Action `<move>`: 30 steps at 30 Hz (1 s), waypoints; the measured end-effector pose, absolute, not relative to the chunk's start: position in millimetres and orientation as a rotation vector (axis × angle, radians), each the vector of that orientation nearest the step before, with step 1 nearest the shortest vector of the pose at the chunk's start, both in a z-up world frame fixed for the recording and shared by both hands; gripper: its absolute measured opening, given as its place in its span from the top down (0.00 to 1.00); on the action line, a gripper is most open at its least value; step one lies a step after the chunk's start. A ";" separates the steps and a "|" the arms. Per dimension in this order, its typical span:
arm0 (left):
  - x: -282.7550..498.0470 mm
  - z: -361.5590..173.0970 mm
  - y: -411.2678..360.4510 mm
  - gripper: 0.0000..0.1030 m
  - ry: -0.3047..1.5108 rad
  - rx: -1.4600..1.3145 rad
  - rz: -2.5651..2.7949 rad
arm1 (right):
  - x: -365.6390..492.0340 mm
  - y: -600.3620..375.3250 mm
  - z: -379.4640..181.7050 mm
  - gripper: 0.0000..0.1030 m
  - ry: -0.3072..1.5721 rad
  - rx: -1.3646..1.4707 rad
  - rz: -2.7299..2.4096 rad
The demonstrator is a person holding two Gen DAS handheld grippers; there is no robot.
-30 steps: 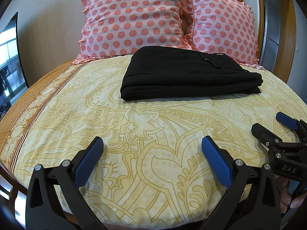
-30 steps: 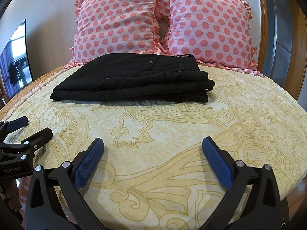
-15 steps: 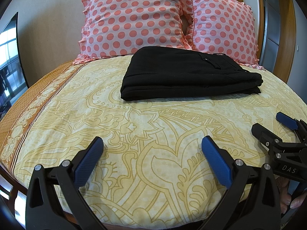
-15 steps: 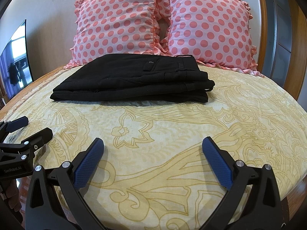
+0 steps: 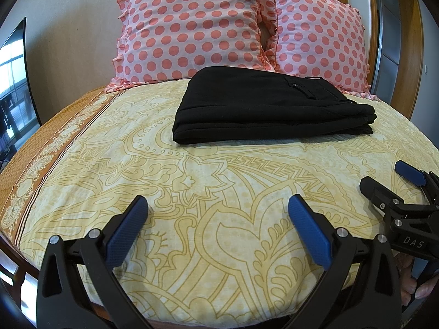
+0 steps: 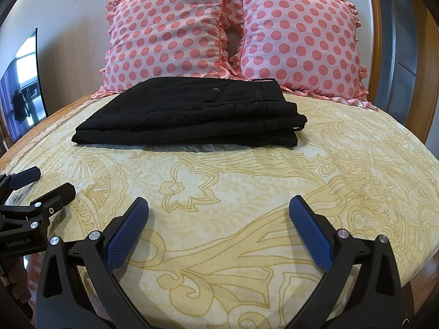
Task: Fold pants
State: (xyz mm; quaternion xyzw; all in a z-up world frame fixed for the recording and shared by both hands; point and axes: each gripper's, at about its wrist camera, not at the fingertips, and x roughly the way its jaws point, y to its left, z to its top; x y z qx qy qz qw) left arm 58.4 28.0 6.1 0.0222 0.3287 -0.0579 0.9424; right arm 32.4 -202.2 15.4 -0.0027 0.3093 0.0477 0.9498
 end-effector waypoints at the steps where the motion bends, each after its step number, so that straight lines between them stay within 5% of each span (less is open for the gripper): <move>1: 58.4 6.0 27.8 0.02 0.671 0.045 -0.118 | 32.4 -202.2 15.4 0.01 0.629 -0.006 0.097; 30: 63.1 9.9 35.0 0.02 0.695 0.045 -0.118 | 32.4 -202.2 15.1 0.01 0.628 -0.006 0.096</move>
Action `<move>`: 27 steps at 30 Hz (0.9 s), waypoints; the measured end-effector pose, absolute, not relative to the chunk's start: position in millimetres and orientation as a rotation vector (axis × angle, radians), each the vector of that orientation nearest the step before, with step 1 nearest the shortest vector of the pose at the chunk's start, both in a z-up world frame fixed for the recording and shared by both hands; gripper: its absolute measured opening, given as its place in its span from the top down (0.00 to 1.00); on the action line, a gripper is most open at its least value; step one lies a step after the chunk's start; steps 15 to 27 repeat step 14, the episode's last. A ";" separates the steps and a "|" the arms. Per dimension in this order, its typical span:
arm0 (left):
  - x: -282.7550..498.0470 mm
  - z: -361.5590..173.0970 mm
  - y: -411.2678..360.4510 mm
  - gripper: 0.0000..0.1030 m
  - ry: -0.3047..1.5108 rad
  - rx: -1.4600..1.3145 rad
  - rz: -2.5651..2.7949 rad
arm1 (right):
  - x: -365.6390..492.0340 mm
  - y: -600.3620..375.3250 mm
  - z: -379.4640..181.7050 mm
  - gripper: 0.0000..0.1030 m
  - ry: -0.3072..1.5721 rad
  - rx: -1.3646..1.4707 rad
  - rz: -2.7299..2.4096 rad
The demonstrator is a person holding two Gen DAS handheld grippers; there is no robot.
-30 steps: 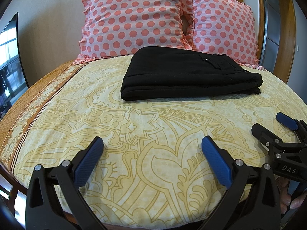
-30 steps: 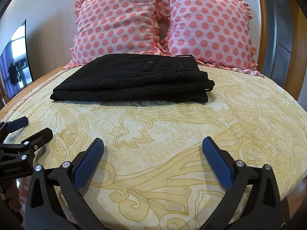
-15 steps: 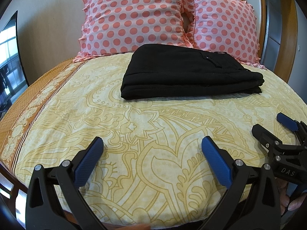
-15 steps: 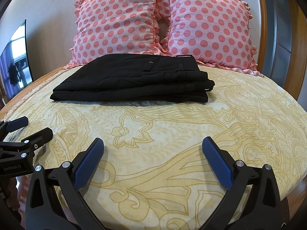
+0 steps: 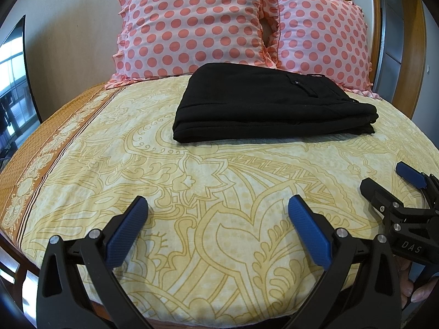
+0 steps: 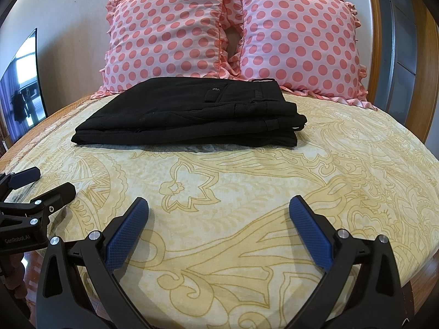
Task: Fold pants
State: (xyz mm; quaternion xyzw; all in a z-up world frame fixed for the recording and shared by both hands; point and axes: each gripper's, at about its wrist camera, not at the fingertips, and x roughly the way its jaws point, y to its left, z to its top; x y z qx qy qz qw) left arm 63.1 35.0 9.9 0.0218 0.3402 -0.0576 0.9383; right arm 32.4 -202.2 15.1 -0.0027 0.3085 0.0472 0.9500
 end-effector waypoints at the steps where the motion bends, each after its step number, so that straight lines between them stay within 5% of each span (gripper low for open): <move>1: 62.6 9.6 34.6 0.02 0.695 0.046 -0.117 | 32.4 -202.3 15.1 0.01 0.627 -0.005 0.096; 27: 63.1 9.5 33.6 0.02 0.694 0.045 -0.117 | 32.6 -202.8 15.6 0.01 0.628 -0.006 0.098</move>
